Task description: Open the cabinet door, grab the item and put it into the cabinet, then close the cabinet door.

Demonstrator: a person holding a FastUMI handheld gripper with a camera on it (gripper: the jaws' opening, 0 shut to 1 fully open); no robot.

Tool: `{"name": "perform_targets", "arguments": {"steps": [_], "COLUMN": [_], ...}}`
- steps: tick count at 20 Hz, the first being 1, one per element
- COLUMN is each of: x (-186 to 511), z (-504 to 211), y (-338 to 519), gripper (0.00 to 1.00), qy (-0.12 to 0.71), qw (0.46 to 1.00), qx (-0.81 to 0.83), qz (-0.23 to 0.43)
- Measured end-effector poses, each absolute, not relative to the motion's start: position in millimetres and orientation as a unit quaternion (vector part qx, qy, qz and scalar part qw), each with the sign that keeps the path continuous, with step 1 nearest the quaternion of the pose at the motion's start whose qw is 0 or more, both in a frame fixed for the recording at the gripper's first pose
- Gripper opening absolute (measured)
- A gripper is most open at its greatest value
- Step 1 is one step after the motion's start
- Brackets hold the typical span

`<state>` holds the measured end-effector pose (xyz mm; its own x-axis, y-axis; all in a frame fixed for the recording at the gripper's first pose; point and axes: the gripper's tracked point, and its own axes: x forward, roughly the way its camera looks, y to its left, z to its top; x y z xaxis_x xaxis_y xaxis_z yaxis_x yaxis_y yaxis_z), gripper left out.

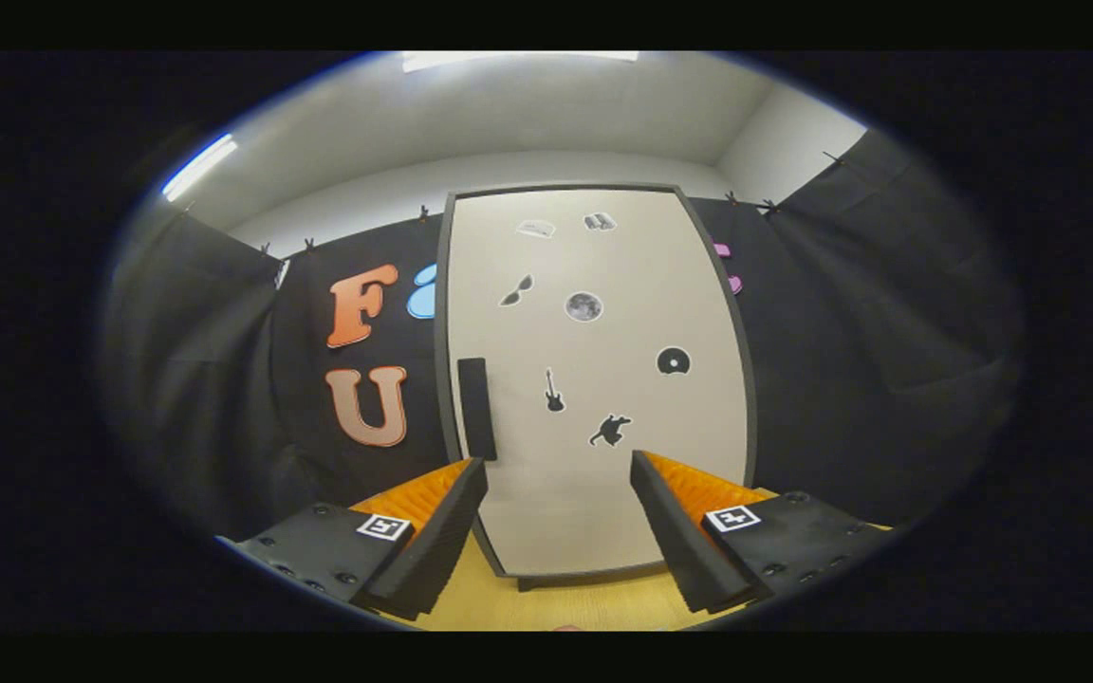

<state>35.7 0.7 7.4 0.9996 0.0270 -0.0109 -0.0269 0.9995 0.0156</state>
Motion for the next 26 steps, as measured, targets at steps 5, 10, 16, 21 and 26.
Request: {"name": "perform_targets", "arguments": {"steps": [5,10,16,21,26], "x": [90,150,195,205,207], "z": [18,11,-10,-2,0], "y": [47,73,84,74,65], "gripper": [0.97,0.97,0.96,0.85,0.66], "qy": [0.016,0.034,0.059,0.04,0.037], "qw": [0.996,0.996,0.995,0.998,0.998], "qx": [0.024,-0.017,-0.033,-0.04,-0.04], "qz": [0.078,0.084,0.074,0.04,0.03]}}
